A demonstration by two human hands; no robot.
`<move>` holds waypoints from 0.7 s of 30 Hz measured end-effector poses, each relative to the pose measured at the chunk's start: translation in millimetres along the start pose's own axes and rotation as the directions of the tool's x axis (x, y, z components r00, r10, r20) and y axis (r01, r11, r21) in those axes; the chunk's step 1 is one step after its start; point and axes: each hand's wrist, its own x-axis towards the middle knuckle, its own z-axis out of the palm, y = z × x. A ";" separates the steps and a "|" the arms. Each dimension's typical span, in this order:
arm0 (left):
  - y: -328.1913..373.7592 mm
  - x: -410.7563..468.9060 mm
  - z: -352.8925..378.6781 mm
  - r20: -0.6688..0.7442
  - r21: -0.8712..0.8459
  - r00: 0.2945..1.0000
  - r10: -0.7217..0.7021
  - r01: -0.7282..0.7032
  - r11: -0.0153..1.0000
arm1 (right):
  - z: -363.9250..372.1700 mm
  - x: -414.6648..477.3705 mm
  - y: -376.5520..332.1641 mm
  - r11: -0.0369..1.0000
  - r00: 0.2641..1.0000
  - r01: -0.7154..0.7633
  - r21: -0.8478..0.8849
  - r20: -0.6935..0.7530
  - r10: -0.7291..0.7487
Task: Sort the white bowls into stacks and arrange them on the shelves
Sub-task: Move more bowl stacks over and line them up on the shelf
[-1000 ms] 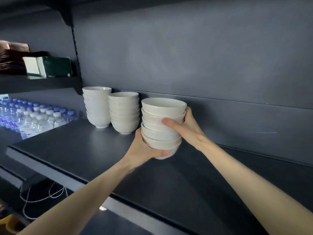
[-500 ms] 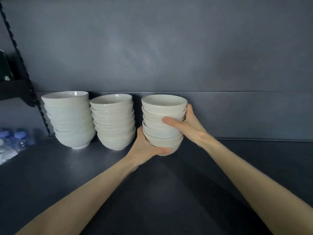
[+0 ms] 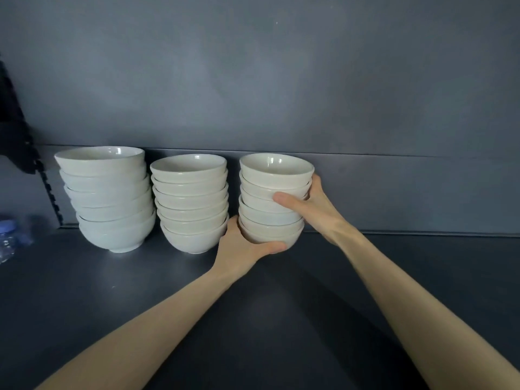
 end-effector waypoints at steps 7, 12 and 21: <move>-0.3 -1.2 -0.9 -0.040 0.013 0.998 -0.055 0.056 0.998 | 0.6 -0.9 -2.1 0.999 0.999 -0.033 0.013 0.032 0.033; 1.2 -1.6 -0.9 -0.053 -0.001 0.998 -0.047 0.047 0.999 | 1.4 -1.6 -0.1 0.999 0.999 -0.024 0.031 0.027 0.023; 1.0 -1.8 -1.7 -0.070 0.007 0.997 -0.025 0.025 1.000 | 2.4 -2.3 0.6 1.000 1.000 -0.009 0.027 0.010 0.009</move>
